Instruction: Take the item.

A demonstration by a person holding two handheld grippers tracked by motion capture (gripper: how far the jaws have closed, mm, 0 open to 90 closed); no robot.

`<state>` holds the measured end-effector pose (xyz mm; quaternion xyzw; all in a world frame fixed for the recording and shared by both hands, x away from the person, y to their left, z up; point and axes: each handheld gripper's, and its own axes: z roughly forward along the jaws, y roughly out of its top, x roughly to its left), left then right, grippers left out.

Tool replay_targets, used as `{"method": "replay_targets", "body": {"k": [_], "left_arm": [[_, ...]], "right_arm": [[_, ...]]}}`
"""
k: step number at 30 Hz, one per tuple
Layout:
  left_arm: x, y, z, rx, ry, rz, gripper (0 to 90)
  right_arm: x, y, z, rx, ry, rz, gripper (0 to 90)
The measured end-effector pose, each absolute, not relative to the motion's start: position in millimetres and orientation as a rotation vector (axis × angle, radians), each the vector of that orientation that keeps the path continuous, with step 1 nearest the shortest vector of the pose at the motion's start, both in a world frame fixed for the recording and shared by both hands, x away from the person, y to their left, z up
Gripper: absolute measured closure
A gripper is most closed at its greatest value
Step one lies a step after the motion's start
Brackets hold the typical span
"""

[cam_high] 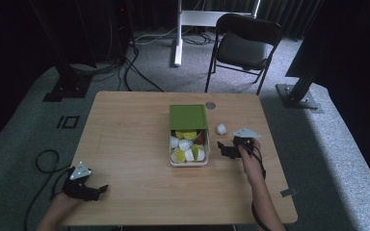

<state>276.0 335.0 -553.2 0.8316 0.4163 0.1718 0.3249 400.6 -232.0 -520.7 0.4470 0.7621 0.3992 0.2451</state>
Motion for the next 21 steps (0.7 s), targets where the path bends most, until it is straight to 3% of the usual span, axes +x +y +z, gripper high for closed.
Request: {"method": "replay_targets", "body": {"k": [14,17,21], "left_arm": [[276.0,335.0,-553.2,2.180,1.092,0.450,0.5],[276.0,335.0,-553.2,2.181,1.091,0.450,0.6],[276.0,335.0,-553.2,2.181,1.092,0.450,0.6]], "right_arm": [[353.7,-242.1,-528.9,1.010,2.308,1.198,14.6],[345.1,-244.3,-532.5,0.941,2.354,1.233,19.5],[333.4,-247.0,-537.6,0.859,2.425,1.234,19.5]]}}
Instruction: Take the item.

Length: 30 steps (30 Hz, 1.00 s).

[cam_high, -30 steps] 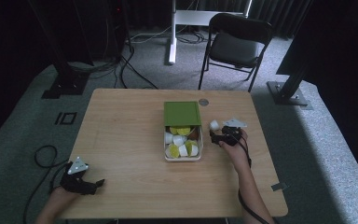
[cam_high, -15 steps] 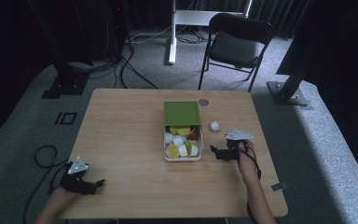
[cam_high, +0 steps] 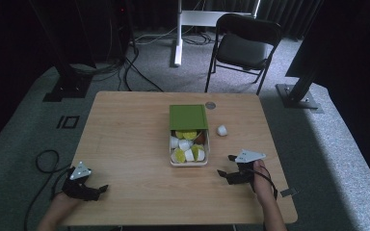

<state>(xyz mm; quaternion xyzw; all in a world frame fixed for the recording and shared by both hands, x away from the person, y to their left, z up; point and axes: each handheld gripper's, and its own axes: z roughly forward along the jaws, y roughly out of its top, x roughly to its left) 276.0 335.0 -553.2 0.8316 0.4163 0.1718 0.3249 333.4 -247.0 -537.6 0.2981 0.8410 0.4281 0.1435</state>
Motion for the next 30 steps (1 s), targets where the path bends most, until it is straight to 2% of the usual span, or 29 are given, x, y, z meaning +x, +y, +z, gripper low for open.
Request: {"method": "replay_targets", "body": {"k": [15,30], "left_arm": [[275.9,335.0,-553.2,2.180,1.091,0.451,0.5],[275.9,335.0,-553.2,2.180,1.092,0.451,0.6]], "right_arm": [[302.9,-256.5,-554.4,0.591,2.603,1.238,19.6],[288.2,-273.0,-558.0,0.564,2.633,1.160,18.5]]}}
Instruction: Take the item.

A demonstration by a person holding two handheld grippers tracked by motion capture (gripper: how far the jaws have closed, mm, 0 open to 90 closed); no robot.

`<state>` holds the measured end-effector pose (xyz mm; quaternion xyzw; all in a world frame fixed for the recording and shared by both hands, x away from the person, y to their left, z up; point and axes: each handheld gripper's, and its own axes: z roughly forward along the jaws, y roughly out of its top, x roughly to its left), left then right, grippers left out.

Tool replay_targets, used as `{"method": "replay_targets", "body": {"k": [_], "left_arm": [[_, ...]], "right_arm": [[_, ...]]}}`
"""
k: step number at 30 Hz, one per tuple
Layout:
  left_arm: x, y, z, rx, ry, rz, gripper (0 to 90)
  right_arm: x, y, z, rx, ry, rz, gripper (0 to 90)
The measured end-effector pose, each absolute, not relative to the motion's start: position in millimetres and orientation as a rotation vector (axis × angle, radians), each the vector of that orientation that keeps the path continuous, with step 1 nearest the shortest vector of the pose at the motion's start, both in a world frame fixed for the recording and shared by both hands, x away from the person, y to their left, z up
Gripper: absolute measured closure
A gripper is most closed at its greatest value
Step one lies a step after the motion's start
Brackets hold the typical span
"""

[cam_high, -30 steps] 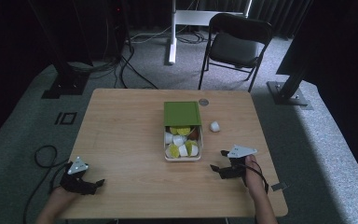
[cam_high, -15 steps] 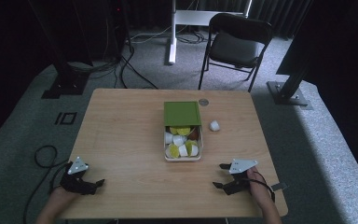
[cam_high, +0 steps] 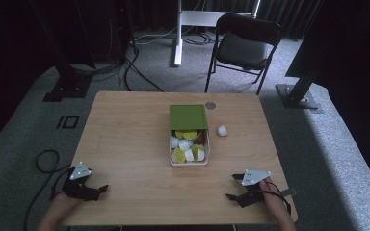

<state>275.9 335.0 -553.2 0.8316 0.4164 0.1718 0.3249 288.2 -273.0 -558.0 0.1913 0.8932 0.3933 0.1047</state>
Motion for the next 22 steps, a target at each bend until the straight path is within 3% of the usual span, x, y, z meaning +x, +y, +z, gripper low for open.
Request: {"method": "replay_targets", "body": {"k": [6,22], "left_arm": [[275.9,335.0,-553.2,2.181,1.091,0.451,0.5],[275.9,335.0,-553.2,2.180,1.091,0.451,0.6]], "right_arm": [[288.8,-277.5,-558.8,0.656,2.638,1.139,13.4],[288.4,-277.0,-558.9,0.642,2.650,1.142,12.7]]}}
